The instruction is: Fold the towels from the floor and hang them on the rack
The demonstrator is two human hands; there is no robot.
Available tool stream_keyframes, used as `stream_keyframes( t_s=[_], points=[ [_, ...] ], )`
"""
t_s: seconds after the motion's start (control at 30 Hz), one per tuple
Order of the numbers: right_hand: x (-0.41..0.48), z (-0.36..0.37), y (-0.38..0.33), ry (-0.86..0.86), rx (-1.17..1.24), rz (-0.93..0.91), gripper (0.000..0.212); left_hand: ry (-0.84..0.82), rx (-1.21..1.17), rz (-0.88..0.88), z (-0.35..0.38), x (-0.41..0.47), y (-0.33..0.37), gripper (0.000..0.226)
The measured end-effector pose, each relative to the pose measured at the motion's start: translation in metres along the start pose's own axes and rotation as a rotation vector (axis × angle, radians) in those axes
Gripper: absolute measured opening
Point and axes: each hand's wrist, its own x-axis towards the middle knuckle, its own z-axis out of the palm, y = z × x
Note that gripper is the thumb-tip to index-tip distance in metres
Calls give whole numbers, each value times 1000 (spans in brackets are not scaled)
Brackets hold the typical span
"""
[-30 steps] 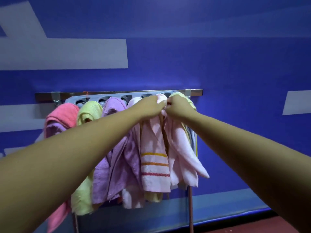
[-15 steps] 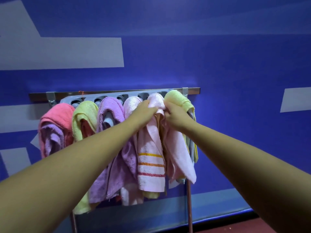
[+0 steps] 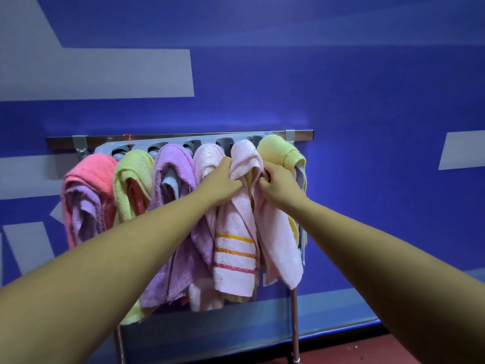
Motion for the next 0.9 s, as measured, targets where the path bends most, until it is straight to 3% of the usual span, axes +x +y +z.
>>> stream_keyframes(
  t_s=[0.07,0.13,0.23,0.27,0.33,0.4,0.47,0.53,0.6,0.63,0.73,0.83,0.9],
  points=[
    [-1,2,5,92,-8,1,30,49,79,116,3,0,-4,19],
    [-2,3,11,153,-29,-2,22,121,94,185,8,-1,-6,21],
    [-8,3,12,191,-64,-7,19,192,87,190,12,-5,-4,18],
    [-11,4,13,182,-39,11,18,184,87,154,13,-4,-4,28],
    [-13,8,14,135,62,84,17,72,47,24,17,-3,-6,67],
    [-14,13,13,63,208,175,17,-107,-148,-30,23,-7,-8,95],
    [-18,16,13,-11,378,276,20,-137,-357,-52,32,0,-18,109],
    [-25,15,13,-68,431,299,27,-139,-429,-82,32,-6,-17,94],
    [-34,14,13,-143,306,258,27,-157,-337,-109,28,-29,-12,55],
    [-41,14,14,-186,227,251,26,-215,-288,-87,30,-40,-16,50],
    [-69,12,13,-313,91,322,34,-446,-71,-80,37,-81,-32,69],
    [-103,3,8,-406,-22,445,46,-540,50,-109,33,-113,-44,44],
    [-125,-6,3,-435,-75,488,49,-474,80,-113,21,-129,-47,43]
  ],
)
